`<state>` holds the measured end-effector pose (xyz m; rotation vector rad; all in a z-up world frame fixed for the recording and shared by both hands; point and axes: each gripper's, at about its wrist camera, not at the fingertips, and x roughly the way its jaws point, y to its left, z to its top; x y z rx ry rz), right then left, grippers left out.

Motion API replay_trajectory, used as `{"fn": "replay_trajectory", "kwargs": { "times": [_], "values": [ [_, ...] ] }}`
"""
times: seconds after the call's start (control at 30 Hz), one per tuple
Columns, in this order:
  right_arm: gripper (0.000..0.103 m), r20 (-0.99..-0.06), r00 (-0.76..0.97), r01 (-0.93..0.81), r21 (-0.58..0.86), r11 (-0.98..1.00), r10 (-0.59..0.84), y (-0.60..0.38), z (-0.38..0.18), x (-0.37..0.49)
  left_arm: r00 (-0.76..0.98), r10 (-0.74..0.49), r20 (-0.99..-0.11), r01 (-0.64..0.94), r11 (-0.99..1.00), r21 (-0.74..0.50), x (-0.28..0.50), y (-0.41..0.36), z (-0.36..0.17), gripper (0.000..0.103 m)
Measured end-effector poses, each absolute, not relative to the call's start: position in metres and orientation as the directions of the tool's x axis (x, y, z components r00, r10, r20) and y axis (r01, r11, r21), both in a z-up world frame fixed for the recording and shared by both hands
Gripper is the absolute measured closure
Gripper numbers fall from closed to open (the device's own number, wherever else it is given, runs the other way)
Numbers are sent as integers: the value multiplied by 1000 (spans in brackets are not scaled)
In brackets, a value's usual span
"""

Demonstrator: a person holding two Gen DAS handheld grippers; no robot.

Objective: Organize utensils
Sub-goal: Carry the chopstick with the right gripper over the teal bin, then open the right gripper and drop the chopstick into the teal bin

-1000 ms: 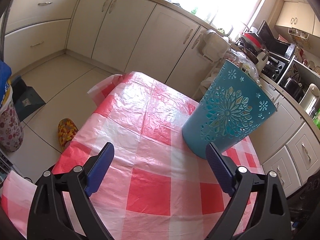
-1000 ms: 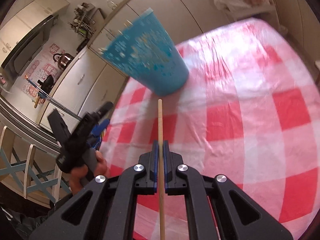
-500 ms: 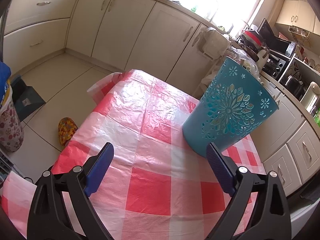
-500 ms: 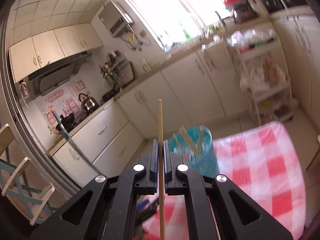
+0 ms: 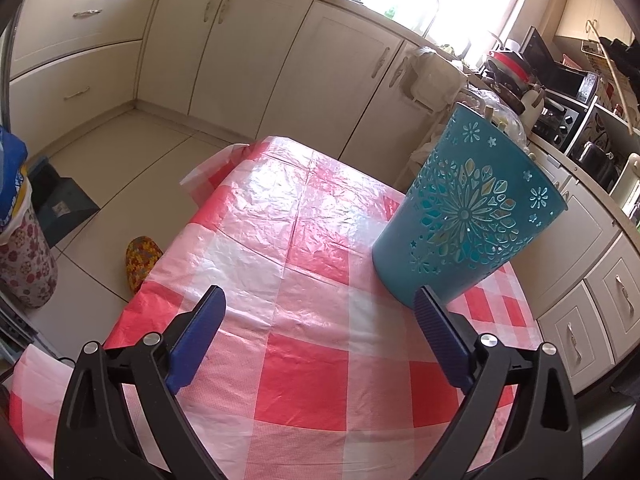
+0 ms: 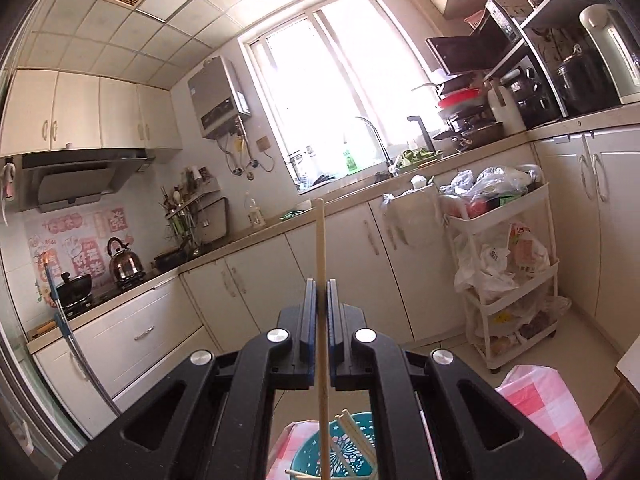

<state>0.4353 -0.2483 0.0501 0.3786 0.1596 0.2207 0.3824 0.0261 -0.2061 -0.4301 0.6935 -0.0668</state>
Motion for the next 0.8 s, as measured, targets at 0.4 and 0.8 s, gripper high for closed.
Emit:
{"fn": "replay_trajectory", "kwargs": {
  "times": [0.4,0.8],
  "values": [
    [97,-255,944,-121,326,938,210,-223,-20,471,771,-207,-602,-79,907,-413,382,27,-206,11],
    [65,-402,876,-181,236,955,266,-225,-60,428,766,-208,-608,-87,904,-419,383,29,-208,10]
  ]
}}
